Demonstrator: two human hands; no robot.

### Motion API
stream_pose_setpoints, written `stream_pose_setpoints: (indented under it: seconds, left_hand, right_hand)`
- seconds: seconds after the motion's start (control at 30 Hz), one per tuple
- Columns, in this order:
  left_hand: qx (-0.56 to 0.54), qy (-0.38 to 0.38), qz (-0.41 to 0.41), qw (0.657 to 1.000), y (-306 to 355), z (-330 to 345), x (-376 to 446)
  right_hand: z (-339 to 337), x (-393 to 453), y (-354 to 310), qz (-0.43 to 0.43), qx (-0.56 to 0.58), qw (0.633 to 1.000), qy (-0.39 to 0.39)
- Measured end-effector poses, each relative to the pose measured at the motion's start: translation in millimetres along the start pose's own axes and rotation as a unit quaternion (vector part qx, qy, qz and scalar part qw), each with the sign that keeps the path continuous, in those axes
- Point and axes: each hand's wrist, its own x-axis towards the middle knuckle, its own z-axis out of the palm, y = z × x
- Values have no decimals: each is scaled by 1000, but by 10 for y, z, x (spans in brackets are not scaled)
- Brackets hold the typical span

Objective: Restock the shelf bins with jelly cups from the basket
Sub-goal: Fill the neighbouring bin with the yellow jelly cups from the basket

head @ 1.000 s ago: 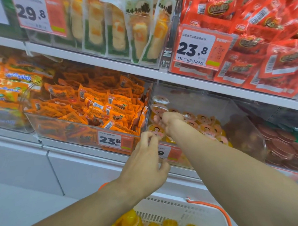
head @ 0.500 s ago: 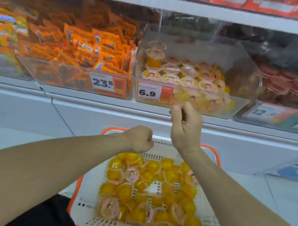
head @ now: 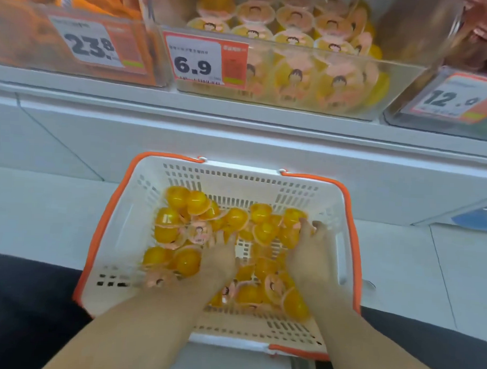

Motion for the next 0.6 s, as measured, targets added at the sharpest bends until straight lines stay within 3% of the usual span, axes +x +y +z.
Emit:
stream_pose_setpoints:
  seconds: [0.17,0.33,0.47,0.53,0.6]
  left_hand:
    - [3,25,-13,1000,-7,81,218]
    - [17,82,-8,996,-74,135,314]
    - [45,86,-4,995,-89,127,289]
    - [-1,91,4,996,-139,102,271]
    - [-145,102,1,984,-191,16,240]
  right_hand:
    - [163,176,101,20,-34,998,-49]
    - [150,264,96,-5,-76,997,15]
    - [117,283,36,-29,-129,991,-27]
    - [49,255,-25,-17,-99,994,-50]
    - [6,277,-74,28,17,997,-69]
